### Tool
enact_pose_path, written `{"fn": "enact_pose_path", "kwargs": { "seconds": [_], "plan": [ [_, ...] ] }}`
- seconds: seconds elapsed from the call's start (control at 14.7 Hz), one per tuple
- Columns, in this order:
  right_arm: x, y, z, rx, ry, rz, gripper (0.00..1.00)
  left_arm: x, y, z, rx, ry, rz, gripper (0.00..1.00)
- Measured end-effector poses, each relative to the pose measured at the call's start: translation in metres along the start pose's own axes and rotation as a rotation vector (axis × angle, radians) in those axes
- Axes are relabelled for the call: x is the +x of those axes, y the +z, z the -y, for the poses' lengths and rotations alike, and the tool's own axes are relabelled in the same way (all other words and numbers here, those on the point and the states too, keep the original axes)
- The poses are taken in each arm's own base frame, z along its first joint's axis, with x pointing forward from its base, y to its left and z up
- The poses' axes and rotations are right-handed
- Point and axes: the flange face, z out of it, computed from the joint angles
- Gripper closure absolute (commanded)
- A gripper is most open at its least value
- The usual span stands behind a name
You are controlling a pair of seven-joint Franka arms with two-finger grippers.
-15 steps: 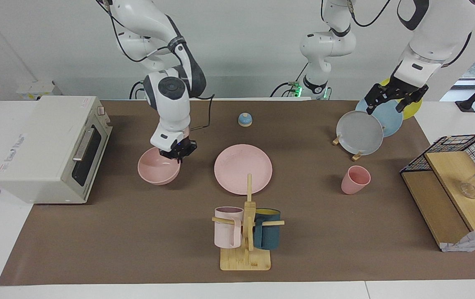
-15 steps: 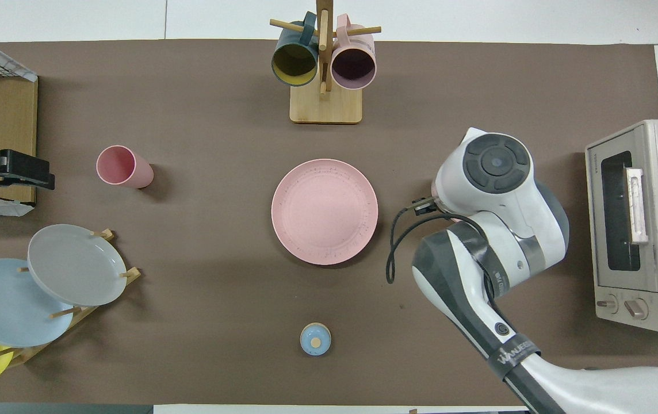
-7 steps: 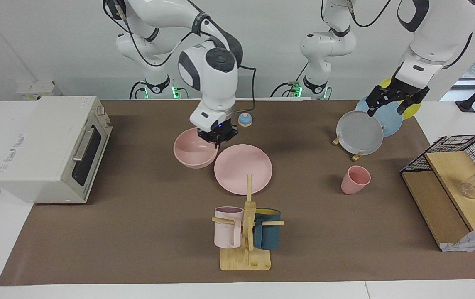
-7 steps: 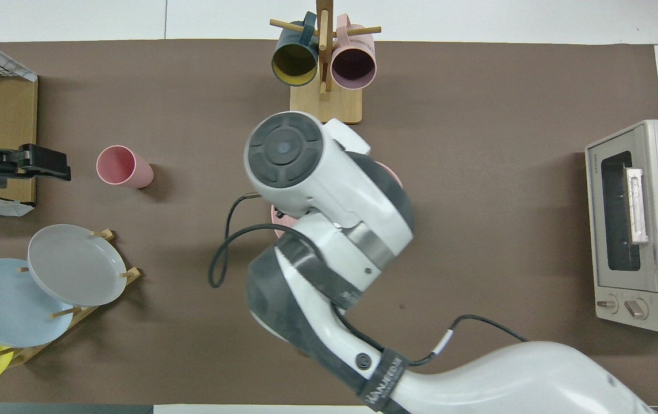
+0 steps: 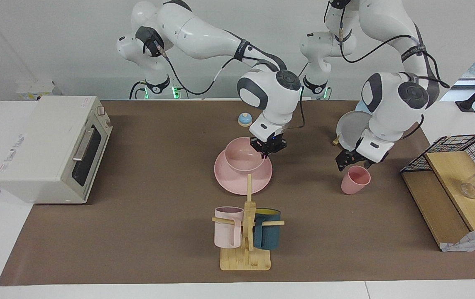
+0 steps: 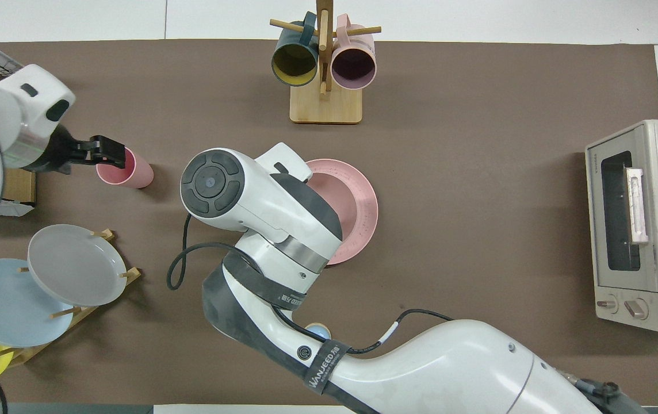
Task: Organize tableware
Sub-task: 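Carry the bowl over the plate while the left gripper grasps the cup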
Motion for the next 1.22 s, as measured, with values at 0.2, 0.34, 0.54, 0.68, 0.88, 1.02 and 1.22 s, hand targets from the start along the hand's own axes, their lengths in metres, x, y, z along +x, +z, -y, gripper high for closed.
{"fn": "enact_pose_path", "kwargs": {
  "seconds": [0.2, 0.34, 0.54, 0.68, 0.88, 1.02, 1.22],
  "plan": [
    [0.000, 0.013, -0.002, -0.004, -0.003, -0.006, 1.00, 0.004, 0.007, 0.000, -0.002, -0.001, -0.006, 0.00],
    [-0.001, 0.016, 0.000, 0.015, 0.004, -0.012, 1.00, 0.006, 0.012, -0.001, -0.004, 0.000, -0.008, 0.00],
    [-0.003, 0.024, 0.001, 0.044, 0.022, 0.001, 1.00, 0.010, 0.026, -0.003, -0.004, 0.005, -0.013, 0.01],
    [-0.004, 0.029, 0.002, 0.059, 0.032, 0.000, 0.83, 0.011, 0.039, -0.006, 0.005, 0.016, -0.008, 0.04],
    [-0.002, 0.024, -0.002, 0.067, 0.053, 0.001, 0.38, 0.009, 0.053, -0.009, 0.015, 0.029, 0.007, 0.52],
    [0.005, 0.013, -0.007, 0.081, 0.067, -0.002, 0.06, 0.007, 0.057, -0.008, 0.025, 0.043, 0.014, 1.00],
    [0.025, -0.028, -0.029, 0.095, 0.075, -0.037, 0.00, 0.005, 0.062, -0.005, 0.035, 0.057, 0.023, 1.00]
  ]
}}
